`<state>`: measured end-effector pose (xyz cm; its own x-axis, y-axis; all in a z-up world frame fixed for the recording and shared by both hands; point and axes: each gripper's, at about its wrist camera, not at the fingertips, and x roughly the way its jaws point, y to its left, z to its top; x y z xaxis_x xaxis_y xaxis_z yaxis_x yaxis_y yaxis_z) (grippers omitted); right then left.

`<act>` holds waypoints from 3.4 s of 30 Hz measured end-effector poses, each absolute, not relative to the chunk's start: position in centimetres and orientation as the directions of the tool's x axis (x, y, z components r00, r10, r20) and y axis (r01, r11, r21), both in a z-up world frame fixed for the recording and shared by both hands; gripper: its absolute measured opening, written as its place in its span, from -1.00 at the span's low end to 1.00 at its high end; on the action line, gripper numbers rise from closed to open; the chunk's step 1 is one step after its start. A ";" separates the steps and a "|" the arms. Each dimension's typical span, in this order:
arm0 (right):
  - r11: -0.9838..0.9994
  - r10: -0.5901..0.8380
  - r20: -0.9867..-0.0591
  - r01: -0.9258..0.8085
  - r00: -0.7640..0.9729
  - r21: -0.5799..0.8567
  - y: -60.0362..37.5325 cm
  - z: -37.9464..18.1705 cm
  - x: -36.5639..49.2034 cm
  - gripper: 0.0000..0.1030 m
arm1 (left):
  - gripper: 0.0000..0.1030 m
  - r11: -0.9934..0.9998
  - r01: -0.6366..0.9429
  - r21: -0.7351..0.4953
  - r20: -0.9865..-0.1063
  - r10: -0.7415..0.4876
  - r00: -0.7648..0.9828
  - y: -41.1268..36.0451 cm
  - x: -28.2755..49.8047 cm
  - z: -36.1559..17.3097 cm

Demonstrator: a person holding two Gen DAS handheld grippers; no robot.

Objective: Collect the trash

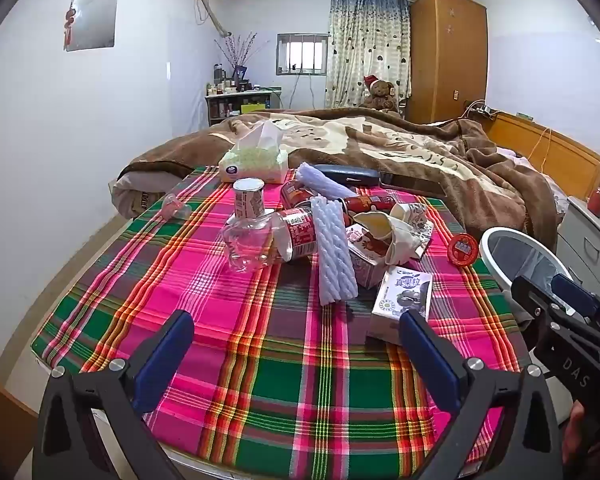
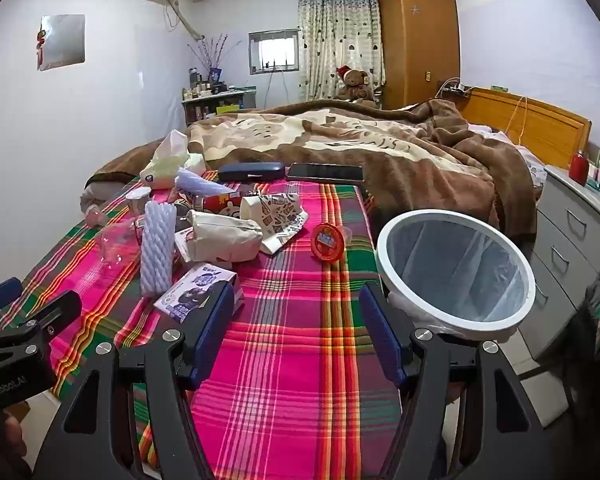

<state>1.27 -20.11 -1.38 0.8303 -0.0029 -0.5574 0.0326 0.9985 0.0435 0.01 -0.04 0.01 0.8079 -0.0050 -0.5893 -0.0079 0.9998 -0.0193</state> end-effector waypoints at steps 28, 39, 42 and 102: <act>0.998 -0.005 -0.550 0.036 0.835 0.045 -20.0 -1.1 1.2 0.29 | 1.00 1.000 -0.018 -0.025 -0.588 0.000 0.809 0.5 -0.2 0.0; 0.998 -0.001 -0.549 0.034 0.836 0.050 -20.0 -1.1 1.1 0.29 | 1.00 0.999 -0.021 -0.026 -0.589 0.001 0.808 0.5 -0.3 0.0; 0.998 -0.003 -0.546 0.036 0.838 0.050 -20.1 -1.1 0.9 0.29 | 1.00 0.999 -0.022 -0.028 -0.590 0.002 0.807 0.4 -0.3 0.0; 0.982 0.149 -0.612 -0.044 0.777 0.183 -20.3 -3.5 3.7 0.29 | 1.00 0.999 -0.027 -0.041 -0.623 -0.004 0.782 3.9 2.9 -1.1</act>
